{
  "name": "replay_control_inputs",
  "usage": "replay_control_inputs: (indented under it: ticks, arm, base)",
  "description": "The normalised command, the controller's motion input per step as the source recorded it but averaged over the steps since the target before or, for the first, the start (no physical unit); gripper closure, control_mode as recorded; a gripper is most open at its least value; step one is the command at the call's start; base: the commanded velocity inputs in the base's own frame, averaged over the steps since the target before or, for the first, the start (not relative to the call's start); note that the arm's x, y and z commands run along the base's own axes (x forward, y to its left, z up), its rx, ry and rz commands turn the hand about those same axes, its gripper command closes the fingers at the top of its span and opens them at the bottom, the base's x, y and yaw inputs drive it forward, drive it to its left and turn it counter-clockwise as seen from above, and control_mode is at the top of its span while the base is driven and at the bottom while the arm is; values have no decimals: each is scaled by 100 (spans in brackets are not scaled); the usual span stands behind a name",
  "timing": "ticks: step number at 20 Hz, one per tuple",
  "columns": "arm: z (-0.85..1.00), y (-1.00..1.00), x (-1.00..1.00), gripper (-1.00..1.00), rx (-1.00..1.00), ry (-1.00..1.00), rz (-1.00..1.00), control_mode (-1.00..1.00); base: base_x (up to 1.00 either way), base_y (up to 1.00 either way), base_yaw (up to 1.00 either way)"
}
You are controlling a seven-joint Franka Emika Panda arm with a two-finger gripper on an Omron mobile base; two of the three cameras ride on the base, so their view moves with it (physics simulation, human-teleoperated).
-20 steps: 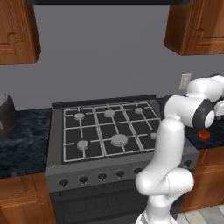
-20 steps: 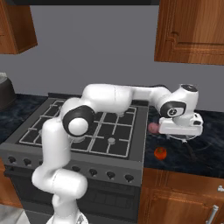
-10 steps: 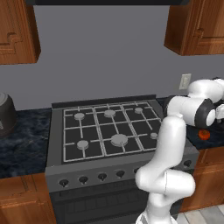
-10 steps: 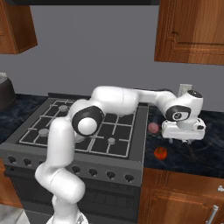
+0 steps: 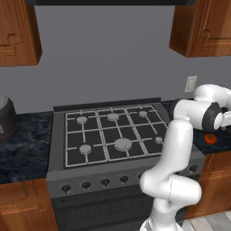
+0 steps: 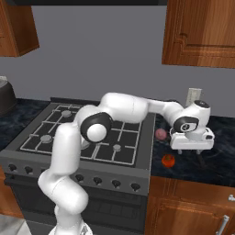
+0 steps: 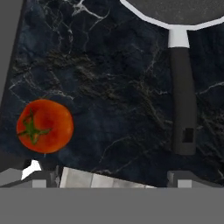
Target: Place the pan on the front right burner on the stove. Then place the tomato and the onion in the pan and turn on the front right burner.
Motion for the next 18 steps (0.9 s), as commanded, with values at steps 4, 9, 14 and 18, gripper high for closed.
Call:
replay_control_inputs:
  ticks: [4,9,14,18]
  arm:
    - [-19,-7,19,-100,-3,0,0,-100]
    - [-17,-12,22,-100,-2,0,0,-100]
    - [-15,-15,21,-100,-1,0,0,-100]
    - [-13,-19,19,-100,0,0,0,-100]
  base:
    - [0,0,0]
    - [0,0,0]
    - [0,0,0]
    - [0,0,0]
